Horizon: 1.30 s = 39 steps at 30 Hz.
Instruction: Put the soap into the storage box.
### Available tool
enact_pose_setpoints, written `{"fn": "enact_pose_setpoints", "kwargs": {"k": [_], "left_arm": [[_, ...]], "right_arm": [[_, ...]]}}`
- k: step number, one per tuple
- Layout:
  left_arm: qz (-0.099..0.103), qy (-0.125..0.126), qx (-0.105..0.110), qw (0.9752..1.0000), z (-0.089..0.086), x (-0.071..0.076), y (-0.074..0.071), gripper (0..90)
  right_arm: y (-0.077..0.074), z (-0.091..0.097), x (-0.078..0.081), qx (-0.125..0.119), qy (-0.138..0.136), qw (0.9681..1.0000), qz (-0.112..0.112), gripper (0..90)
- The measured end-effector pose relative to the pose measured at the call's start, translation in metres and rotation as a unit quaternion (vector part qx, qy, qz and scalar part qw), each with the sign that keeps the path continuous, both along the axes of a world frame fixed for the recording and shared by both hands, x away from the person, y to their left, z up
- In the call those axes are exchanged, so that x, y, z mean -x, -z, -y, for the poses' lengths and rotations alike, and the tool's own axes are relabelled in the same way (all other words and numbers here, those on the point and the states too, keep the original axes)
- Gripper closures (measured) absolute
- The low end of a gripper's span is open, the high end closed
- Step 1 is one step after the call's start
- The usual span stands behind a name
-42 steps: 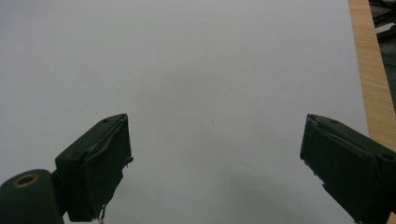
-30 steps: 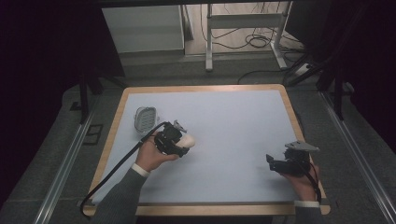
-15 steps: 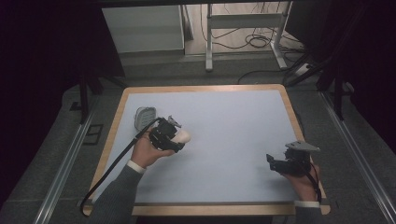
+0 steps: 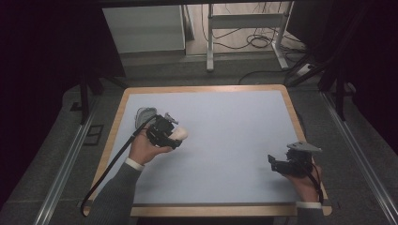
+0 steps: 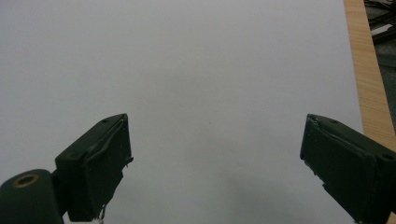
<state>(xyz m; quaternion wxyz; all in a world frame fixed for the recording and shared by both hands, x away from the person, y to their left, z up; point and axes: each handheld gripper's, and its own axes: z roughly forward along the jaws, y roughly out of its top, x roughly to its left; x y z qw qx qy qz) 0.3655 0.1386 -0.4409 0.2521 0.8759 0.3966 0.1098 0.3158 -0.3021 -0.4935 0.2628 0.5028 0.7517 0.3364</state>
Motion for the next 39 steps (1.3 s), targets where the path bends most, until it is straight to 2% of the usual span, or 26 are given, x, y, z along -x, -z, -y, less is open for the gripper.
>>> {"fn": "enact_pose_setpoints", "kwargs": {"k": [18, 26, 39], "left_arm": [[0.001, -0.019, 0.001, 0.9998, -0.015, -0.017, -0.007, 49.4], [0.004, -0.035, 0.003, 0.9994, -0.025, -0.024, -0.01, 49.4], [-0.001, -0.06, 0.0, 0.9982, -0.037, -0.038, -0.008, 49.5]], "right_arm": [[0.001, 0.0, 0.0, 0.001, 0.001, 1.0, -0.001, 8.5], [0.001, 0.0, -0.001, 0.001, 0.003, 1.0, -0.001, 8.5], [0.002, 0.001, -0.001, 0.002, 0.004, 1.0, -0.002, 8.5]]}}
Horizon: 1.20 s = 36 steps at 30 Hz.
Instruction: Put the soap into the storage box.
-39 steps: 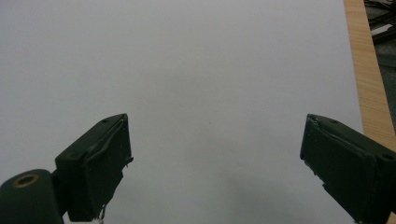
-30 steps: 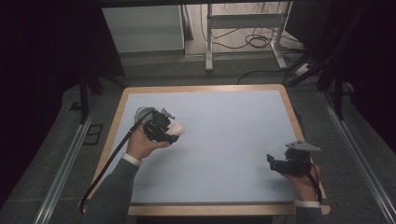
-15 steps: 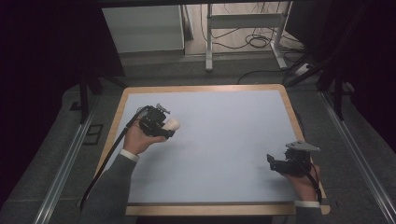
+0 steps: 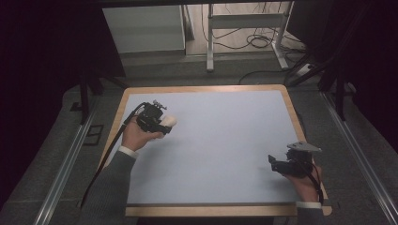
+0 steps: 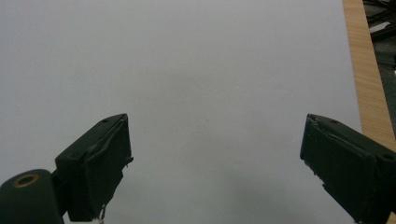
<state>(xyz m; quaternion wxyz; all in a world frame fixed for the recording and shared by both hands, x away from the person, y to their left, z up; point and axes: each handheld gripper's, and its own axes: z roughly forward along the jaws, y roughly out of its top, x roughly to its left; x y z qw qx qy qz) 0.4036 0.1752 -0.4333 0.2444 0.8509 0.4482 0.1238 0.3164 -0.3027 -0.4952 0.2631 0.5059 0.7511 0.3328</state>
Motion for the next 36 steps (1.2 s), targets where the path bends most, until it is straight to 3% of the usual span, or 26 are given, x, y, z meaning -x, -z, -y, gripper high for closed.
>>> {"fn": "enact_pose_setpoints", "kwargs": {"k": [31, 36], "left_arm": [[-0.009, -0.064, 0.002, 0.9979, -0.022, -0.039, 0.011, 49.5], [-0.014, -0.075, 0.002, 0.9971, -0.027, -0.043, 0.011, 49.5]], "right_arm": [[0.001, 0.002, -0.001, 0.0, 0.008, 1.0, -0.004, 8.7], [0.001, 0.001, 0.0, -0.001, -0.001, 1.0, 0.0, 8.7]]}}
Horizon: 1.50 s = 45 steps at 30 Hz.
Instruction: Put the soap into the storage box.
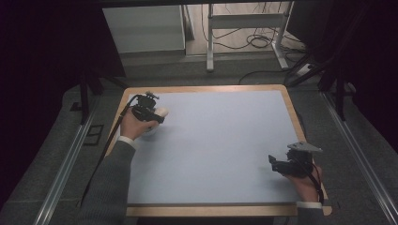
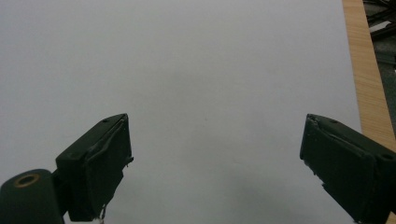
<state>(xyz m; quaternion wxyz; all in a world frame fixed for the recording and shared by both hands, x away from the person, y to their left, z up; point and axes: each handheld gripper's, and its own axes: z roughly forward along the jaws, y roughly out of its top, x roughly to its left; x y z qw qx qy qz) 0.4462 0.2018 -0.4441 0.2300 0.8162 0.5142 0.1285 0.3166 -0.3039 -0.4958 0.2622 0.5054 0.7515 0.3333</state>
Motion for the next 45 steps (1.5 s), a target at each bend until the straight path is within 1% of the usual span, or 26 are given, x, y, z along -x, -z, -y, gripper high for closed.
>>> {"fn": "enact_pose_setpoints", "kwargs": {"k": [1, 3, 7, 11, 13, 15, 18, 19, 22, 24, 25, 26, 27, 32, 36, 38, 40, 41, 43, 45], "left_arm": [[0.0, -0.009, -0.009, 0.9999, -0.002, -0.002, 0.001, 49.5], [0.0, -0.011, -0.01, 0.9999, -0.003, -0.003, 0.002, 49.5], [0.0, -0.012, 0.002, 0.9999, -0.006, -0.005, 0.002, 49.5], [0.003, -0.021, 0.013, 0.9997, -0.009, -0.008, 0.0, 49.5], [0.002, -0.026, 0.012, 0.9996, -0.011, -0.009, 0.001, 49.5], [0.005, -0.037, 0.005, 0.9993, -0.012, -0.011, 0.002, 49.5], [0.004, -0.047, 0.006, 0.9989, -0.015, -0.014, 0.004, 49.5], [0.005, -0.052, 0.002, 0.9986, -0.015, -0.016, 0.004, 49.5], [0.005, -0.055, 0.004, 0.9985, -0.015, -0.017, 0.004, 49.5], [0.001, -0.059, 0.007, 0.9982, -0.018, -0.019, 0.006, 49.5], [0.001, -0.063, 0.006, 0.998, -0.019, -0.02, 0.006, 49.5], [-0.002, -0.066, 0.0, 0.9978, -0.02, -0.022, 0.007, 49.5], [-0.002, -0.069, -0.001, 0.9976, -0.021, -0.023, 0.008, 49.5], [-0.008, -0.086, 0.002, 0.9963, -0.026, -0.027, 0.012, 49.5], [-0.016, -0.095, 0.006, 0.9953, -0.03, -0.026, 0.019, 49.4], [-0.019, -0.095, 0.007, 0.9953, -0.031, -0.025, 0.021, 49.4], [-0.024, -0.099, 0.008, 0.9948, -0.032, -0.024, 0.025, 49.4], [-0.025, -0.096, 0.006, 0.995, -0.033, -0.024, 0.025, 49.4], [-0.023, -0.095, 0.008, 0.9951, -0.032, -0.023, 0.026, 49.1], [-0.011, -0.096, 0.02, 0.9952, -0.032, -0.021, 0.021, 45.5]], "right_arm": [[0.0, 0.0, 0.0, 0.0, 0.0, 1.0, 0.001, 8.7], [0.0, 0.0, 0.0, -0.001, -0.002, 1.0, 0.001, 8.7], [0.0, 0.0, 0.0, -0.001, -0.001, 1.0, 0.001, 8.7], [0.0, 0.002, 0.0, 0.0, 0.0, 1.0, 0.002, 8.7], [-0.001, 0.001, 0.001, 0.0, -0.002, 1.0, 0.008, 8.7], [-0.001, 0.001, 0.001, -0.001, -0.002, 1.0, 0.008, 8.7], [-0.001, 0.001, 0.001, 0.001, -0.002, 1.0, 0.006, 8.7], [0.0, 0.001, 0.001, 0.001, -0.001, 1.0, 0.005, 8.7], [0.0, 0.001, 0.001, 0.001, 0.002, 1.0, 0.004, 8.7], [0.0, 0.002, 0.0, 0.002, 0.002, 1.0, 0.002, 8.7], [0.0, 0.002, 0.0, 0.002, 0.002, 1.0, 0.002, 8.7], [0.001, 0.001, 0.0, 0.002, 0.002, 1.0, 0.001, 8.7], [0.001, 0.001, 0.0, 0.003, 0.003, 1.0, 0.0, 8.7], [0.001, 0.001, 0.0, 0.003, 0.003, 1.0, 0.0, 8.7], [0.0, 0.002, 0.001, 0.002, 0.004, 1.0, 0.002, 8.7], [0.0, 0.002, 0.001, 0.002, 0.004, 1.0, 0.002, 8.7], [0.0, 0.001, 0.001, 0.001, -0.003, 1.0, 0.008, 8.7], [-0.001, 0.001, 0.002, 0.001, -0.004, 1.0, 0.008, 8.7], [-0.001, 0.001, 0.002, 0.001, -0.005, 1.0, 0.008, 8.7], [-0.001, 0.001, 0.002, 0.002, -0.004, 0.9999, 0.009, 8.7]]}}
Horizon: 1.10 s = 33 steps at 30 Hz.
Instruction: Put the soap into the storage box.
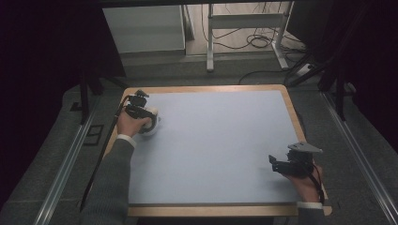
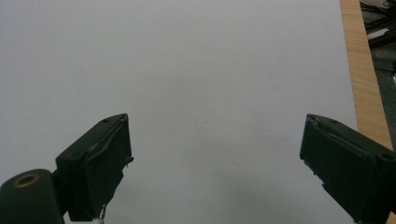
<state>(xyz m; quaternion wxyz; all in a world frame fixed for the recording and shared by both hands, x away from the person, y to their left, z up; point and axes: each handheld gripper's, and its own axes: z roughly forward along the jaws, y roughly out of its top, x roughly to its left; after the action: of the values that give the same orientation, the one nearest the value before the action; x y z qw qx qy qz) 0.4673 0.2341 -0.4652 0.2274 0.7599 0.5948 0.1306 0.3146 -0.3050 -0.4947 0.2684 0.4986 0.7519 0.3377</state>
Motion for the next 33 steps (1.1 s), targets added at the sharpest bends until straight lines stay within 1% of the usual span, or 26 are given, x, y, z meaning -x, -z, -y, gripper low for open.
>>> {"fn": "enact_pose_setpoints", "kwargs": {"k": [1, 2, 4, 5, 7, 8, 9, 11, 13, 14, 16, 17, 19, 20, 21, 22, 25, 28, 31, 32, 33], "left_arm": [[0.007, 0.001, 0.008, 0.9999, 0.001, 0.001, -0.003, 42.6], [0.011, 0.01, 0.009, 0.9999, 0.001, 0.003, -0.007, 39.6], [0.022, 0.018, 0.02, 0.9994, 0.004, 0.007, -0.014, 37.9], [0.032, 0.029, 0.031, 0.9986, 0.006, 0.013, -0.019, 34.1], [0.034, 0.034, 0.031, 0.9984, 0.008, 0.015, -0.02, 31.5], [0.041, 0.054, 0.029, 0.9973, 0.012, 0.021, -0.022, 30.1], [0.041, 0.054, 0.029, 0.9973, 0.012, 0.021, -0.022, 28.9], [0.047, 0.074, 0.037, 0.9955, 0.016, 0.027, -0.025, 27.9], [0.056, 0.088, 0.04, 0.9938, 0.018, 0.033, -0.029, 27.1], [0.063, 0.093, 0.043, 0.9927, 0.02, 0.037, -0.031, 26.9], [0.074, 0.113, 0.045, 0.9898, 0.023, 0.045, -0.032, 25.9], [0.081, 0.124, 0.042, 0.9881, 0.026, 0.052, -0.032, 25.9], [0.088, 0.133, 0.039, 0.9864, 0.029, 0.058, -0.029, 24.8], [0.091, 0.142, 0.042, 0.9849, 0.031, 0.065, -0.025, 24.7], [0.091, 0.142, 0.042, 0.9849, 0.031, 0.065, -0.025, 24.6], [0.09, 0.147, 0.042, 0.9841, 0.032, 0.07, -0.022, 24.6], [0.084, 0.158, 0.04, 0.9831, 0.034, 0.078, -0.012, 24.1], [0.083, 0.159, 0.04, 0.983, 0.034, 0.086, -0.001, 24.0], [0.083, 0.16, 0.047, 0.9825, 0.035, 0.095, 0.007, 23.4], [0.084, 0.16, 0.057, 0.9819, 0.036, 0.102, 0.013, 23.2], [0.084, 0.16, 0.057, 0.9819, 0.036, 0.102, 0.013, 23.2]], "right_arm": [[0.0, 0.0, 0.0, -0.001, 0.0, 1.0, 0.001, 8.7], [0.0, 0.001, 0.0, -0.001, 0.001, 1.0, 0.001, 8.7], [0.0, 0.001, 0.0, -0.001, 0.003, 1.0, 0.001, 8.7], [0.0, 0.001, 0.0, -0.001, 0.002, 1.0, 0.002, 8.7], [-0.001, 0.001, 0.001, -0.001, 0.001, 1.0, 0.002, 8.7], [-0.001, 0.001, 0.001, -0.001, 0.001, 1.0, 0.002, 8.7], [-0.001, 0.001, 0.001, 0.0, 0.001, 1.0, 0.003, 8.7], [-0.001, 0.001, 0.001, -0.001, 0.001, 1.0, 0.003, 8.7], [-0.001, 0.002, 0.001, -0.001, 0.001, 1.0, 0.004, 8.7], [-0.001, 0.002, 0.001, -0.001, 0.001, 1.0, 0.003, 8.7], [-0.001, 0.001, 0.001, 0.0, 0.0, 1.0, 0.004, 8.7], [-0.001, 0.001, 0.001, 0.0, 0.0, 1.0, 0.004, 8.7], [-0.002, 0.0, 0.002, 0.0, -0.002, 1.0, 0.007, 8.7], [-0.002, 0.0, 0.002, 0.0, -0.003, 1.0, 0.008, 8.7], [-0.002, 0.0, 0.002, 0.0, -0.003, 1.0, 0.008, 8.7], [-0.002, 0.0, 0.002, 0.0, -0.004, 1.0, 0.009, 8.7], [-0.001, 0.0, 0.002, 0.001, -0.004, 0.9999, 0.009, 8.7], [-0.001, -0.001, 0.001, 0.003, -0.006, 0.9999, 0.009, 8.7], [-0.001, -0.002, 0.001, 0.005, -0.007, 0.9999, 0.009, 8.7], [-0.001, -0.002, 0.001, 0.005, -0.008, 0.9999, 0.01, 8.7], [-0.001, -0.002, 0.001, 0.005, -0.008, 0.9999, 0.01, 8.7]]}}
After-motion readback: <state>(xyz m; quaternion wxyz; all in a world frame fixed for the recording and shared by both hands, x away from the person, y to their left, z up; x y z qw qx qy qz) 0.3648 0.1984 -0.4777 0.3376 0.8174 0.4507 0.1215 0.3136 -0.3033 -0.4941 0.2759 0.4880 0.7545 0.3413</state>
